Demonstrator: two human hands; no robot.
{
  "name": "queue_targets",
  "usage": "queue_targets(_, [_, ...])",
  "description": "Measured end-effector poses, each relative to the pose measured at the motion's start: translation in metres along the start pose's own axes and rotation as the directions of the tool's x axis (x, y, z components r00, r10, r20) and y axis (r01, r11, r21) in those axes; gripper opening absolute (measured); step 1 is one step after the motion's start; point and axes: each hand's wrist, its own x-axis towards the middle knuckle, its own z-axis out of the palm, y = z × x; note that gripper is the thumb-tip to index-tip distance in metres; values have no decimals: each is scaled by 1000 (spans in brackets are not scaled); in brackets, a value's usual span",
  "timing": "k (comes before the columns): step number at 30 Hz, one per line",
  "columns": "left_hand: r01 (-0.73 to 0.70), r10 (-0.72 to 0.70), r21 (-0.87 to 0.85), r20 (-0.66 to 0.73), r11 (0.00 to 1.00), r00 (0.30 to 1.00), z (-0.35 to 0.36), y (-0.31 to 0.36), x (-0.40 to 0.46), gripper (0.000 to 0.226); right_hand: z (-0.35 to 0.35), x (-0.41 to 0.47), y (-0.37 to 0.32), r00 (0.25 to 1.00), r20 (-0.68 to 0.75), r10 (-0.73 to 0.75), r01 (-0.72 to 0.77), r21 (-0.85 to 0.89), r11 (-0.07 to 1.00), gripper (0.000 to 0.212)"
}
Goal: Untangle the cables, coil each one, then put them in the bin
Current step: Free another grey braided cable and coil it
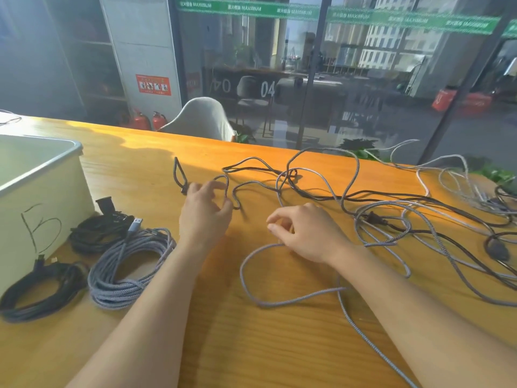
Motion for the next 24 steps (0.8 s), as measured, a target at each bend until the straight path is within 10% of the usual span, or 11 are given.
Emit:
queue_targets(4, [86, -82, 19, -158, 996, 984, -2, -5, 4, 50, -5, -7, 5, 997, 75, 17, -12, -73, 997, 34])
queue_targets(11, [145, -147, -56, -42, 988, 988, 1, -12, 10, 62, 2, -1, -2, 998, 36, -57, 58, -9, 998, 46])
queue_targets(16, [-55, 4, 243, 203, 968, 979, 16, -17, 10, 59, 10, 13, -11, 995, -6, -99, 99, 50, 994, 43])
queue_targets(24, [-302, 251, 74, 388, 951, 887, 25, -11, 0, 49, 17, 26, -16, 999, -53, 11, -5, 110, 994, 47])
